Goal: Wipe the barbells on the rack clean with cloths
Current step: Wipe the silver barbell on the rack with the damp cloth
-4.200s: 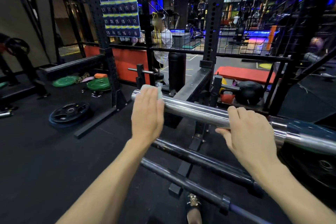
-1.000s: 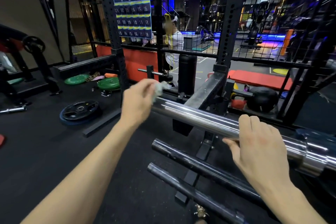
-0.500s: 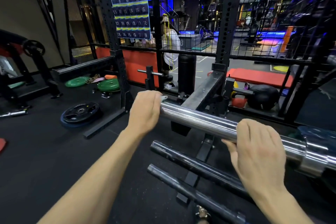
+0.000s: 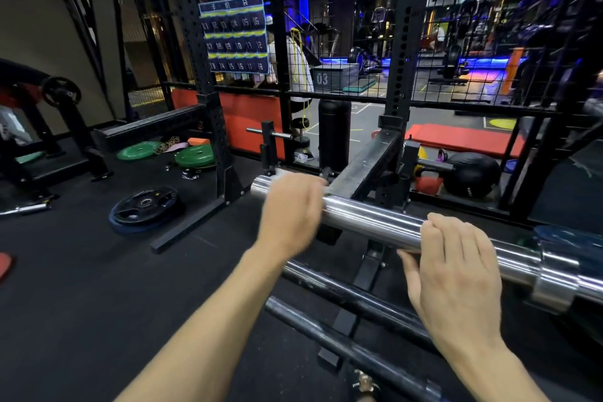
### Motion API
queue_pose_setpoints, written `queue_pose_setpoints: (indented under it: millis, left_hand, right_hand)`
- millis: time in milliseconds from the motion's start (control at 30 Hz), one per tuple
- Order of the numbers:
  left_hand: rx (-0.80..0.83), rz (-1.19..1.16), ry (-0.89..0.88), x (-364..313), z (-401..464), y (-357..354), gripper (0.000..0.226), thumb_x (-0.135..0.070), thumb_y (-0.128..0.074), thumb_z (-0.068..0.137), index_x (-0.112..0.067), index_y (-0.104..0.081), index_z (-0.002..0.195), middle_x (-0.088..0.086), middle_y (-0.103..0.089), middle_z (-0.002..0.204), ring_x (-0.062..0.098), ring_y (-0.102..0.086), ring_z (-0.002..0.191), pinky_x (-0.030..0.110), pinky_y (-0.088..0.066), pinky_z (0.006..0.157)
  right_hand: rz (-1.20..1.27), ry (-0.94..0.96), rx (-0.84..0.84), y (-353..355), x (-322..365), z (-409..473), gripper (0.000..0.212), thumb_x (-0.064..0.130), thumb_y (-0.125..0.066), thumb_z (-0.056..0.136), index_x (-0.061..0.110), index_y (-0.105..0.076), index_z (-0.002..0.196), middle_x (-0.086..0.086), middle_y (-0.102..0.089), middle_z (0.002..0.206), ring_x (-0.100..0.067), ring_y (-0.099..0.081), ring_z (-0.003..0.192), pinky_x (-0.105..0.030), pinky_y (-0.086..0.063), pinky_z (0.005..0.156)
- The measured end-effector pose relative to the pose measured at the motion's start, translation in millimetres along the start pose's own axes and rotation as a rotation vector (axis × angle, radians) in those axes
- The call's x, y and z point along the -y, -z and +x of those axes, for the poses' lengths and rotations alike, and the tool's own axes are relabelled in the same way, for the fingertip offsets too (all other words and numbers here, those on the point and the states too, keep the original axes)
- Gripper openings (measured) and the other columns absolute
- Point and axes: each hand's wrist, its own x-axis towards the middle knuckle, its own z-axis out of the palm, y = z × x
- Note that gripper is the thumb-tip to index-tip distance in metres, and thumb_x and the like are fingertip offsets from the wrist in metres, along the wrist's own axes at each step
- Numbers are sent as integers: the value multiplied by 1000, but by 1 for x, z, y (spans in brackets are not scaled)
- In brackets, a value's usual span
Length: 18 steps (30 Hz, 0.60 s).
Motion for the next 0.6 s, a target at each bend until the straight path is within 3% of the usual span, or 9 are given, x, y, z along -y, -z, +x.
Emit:
queue_pose_setpoints:
  millis: [67,133,233,267,333,400,467,500,600]
  left_hand:
    - [66,-90,-205,-31,-17,-9,31,-24,-42,105,-18,-72,97,-5,-71,96,12,-59,97,33,-44,98]
    - [76,-200,-229,-36,-17,-2,31,-25,-45,106,-17,-75,111,-9,-74,110,-1,-58,105,18,-40,98]
    - [98,-338,-12,-32,1,11,28,-27,-52,104,-18,-79,98,-7,-76,96,7,-66,93,29,-51,86]
    - [97,-299,-12,-33,6,10,26,-26,-53,102,-17,-77,100,-4,-75,98,11,-65,92,31,-51,85]
    - [144,-111,-126,-38,10,1,32,-28,-45,102,-17,-73,115,-4,-71,116,16,-60,107,32,-45,99]
    - [223,25,-196,-37,6,-7,45,-28,-31,102,-15,-71,119,0,-70,121,22,-59,112,39,-34,112]
    - [233,60,-219,-31,5,-5,47,-28,-27,105,-13,-70,116,2,-72,111,24,-61,104,40,-36,109]
    - [219,52,-245,-28,4,-4,45,-28,-28,106,-14,-69,116,1,-71,109,22,-60,101,39,-39,105]
    - [178,57,-291,-8,4,-3,45,-31,-27,108,-17,-68,119,-3,-70,112,19,-59,101,37,-40,98]
  right_hand:
    - [1,5,3,1,-2,0,46,22,-77,85,-6,-57,114,-24,-58,115,-42,-56,107,-54,-42,106]
    - [4,5,-1,4,-1,0,40,26,-71,93,-6,-57,113,-23,-58,113,-41,-57,105,-53,-43,104]
    - [13,-16,29,17,0,8,38,39,-53,100,1,-55,103,-16,-54,97,-36,-53,89,-50,-46,89]
    - [2,-1,46,21,0,14,34,38,-52,102,4,-52,98,-12,-48,90,-32,-49,81,-48,-45,79]
    - [-12,27,122,28,-7,29,32,37,-58,100,7,-50,96,-6,-43,85,-29,-44,73,-44,-41,68]
    - [-22,31,322,34,-15,48,44,53,-57,94,13,-52,109,-2,-51,95,-28,-52,84,-44,-43,74]
    - [-64,-2,593,39,-21,61,57,69,-35,96,22,-45,127,2,-51,118,-24,-53,108,-41,-43,90]
    - [-72,-16,695,42,-22,66,59,72,-26,96,24,-44,125,3,-50,122,-23,-52,110,-39,-43,91]
    - [-16,-44,750,49,-19,71,52,72,-23,97,23,-41,98,7,-55,99,-19,-52,83,-34,-42,72]
